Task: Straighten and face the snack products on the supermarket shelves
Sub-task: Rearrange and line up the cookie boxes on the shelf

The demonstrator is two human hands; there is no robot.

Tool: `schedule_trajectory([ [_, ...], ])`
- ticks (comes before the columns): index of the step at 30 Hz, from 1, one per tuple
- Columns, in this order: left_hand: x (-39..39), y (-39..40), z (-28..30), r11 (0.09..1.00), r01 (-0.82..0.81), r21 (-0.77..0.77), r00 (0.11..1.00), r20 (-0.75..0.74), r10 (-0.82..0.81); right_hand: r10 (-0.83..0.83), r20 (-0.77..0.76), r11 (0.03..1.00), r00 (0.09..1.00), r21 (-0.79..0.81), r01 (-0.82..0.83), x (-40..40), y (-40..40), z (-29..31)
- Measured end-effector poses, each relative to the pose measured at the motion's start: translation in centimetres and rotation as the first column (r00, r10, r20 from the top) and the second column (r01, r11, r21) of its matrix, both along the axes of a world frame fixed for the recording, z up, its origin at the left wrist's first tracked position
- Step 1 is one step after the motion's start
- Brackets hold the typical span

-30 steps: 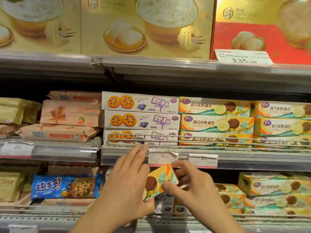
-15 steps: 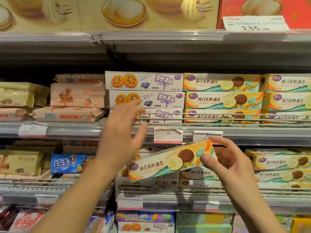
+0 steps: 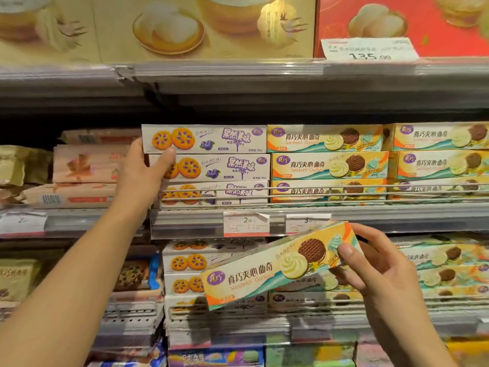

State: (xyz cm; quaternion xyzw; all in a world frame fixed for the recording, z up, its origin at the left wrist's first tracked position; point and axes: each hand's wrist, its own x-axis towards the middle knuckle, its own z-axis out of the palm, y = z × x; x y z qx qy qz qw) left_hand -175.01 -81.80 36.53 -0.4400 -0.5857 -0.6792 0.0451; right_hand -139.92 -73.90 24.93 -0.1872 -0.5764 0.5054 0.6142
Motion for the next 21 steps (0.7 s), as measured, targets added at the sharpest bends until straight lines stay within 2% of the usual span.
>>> schedule_trajectory([
  [10, 0.4, 1.0, -0.4, 0.995, -0.097, -0.013, 0.993, -0.063, 0.096, -0.076, -0.073, 0.997, 0.994, -0.026, 0.074, 0.5, 1.0, 0.0],
  [21, -0.3, 0.5, -0.1, 0.995, -0.041, -0.096, 0.996, -0.077, 0.033, -0.094, -0.075, 0.994, 0.993, -0.067, 0.089, 0.7, 1.2, -0.6],
])
